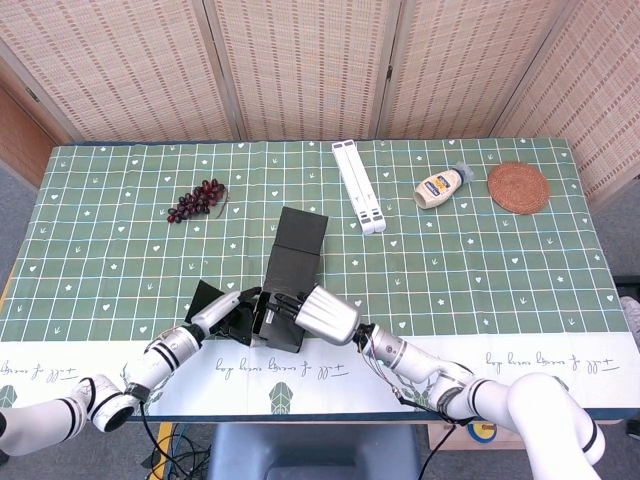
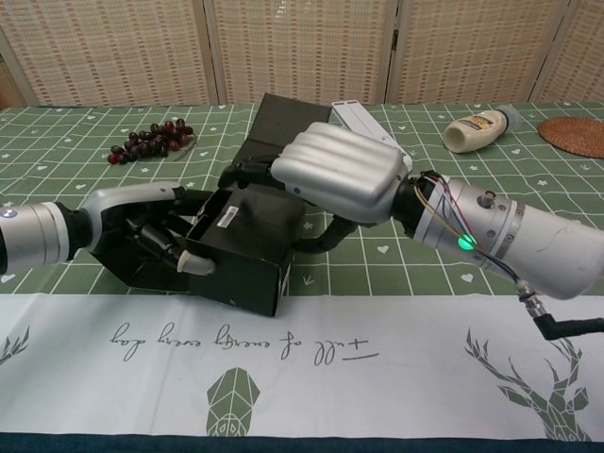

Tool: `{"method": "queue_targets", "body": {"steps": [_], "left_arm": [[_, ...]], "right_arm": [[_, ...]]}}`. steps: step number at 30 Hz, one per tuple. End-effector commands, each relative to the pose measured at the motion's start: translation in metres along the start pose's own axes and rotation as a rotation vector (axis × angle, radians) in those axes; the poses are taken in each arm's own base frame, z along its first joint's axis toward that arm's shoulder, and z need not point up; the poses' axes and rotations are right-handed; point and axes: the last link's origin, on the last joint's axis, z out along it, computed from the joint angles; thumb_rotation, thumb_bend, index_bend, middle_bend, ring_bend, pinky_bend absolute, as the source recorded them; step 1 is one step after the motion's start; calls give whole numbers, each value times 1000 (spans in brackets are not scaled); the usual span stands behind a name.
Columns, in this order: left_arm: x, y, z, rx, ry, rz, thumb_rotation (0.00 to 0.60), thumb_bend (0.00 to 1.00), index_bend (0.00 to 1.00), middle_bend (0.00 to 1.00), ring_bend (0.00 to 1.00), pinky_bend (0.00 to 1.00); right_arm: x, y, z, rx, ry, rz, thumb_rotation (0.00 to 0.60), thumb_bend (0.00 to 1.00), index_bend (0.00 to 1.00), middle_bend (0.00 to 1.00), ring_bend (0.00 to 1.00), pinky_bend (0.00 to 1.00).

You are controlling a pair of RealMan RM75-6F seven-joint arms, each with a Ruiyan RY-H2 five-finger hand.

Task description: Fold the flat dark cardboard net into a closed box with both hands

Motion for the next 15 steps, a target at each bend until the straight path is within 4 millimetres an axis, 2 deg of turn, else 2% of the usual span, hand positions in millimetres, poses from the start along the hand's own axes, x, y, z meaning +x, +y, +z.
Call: {"method": "queue_targets", "body": {"steps": [1,15], "left_arm": [[0,-1,0,1,-1,-1,600,112,181,191,549,900],[-2,-1,3,3,-12,-6,600,112,163,191,546,899]], "right_arm": [[-2,0,-1,6,-15,-5,600,220,177,259,669,1000],[-4,-3,1,34,-62,-21,600,242,199,269,669,1000]]}}
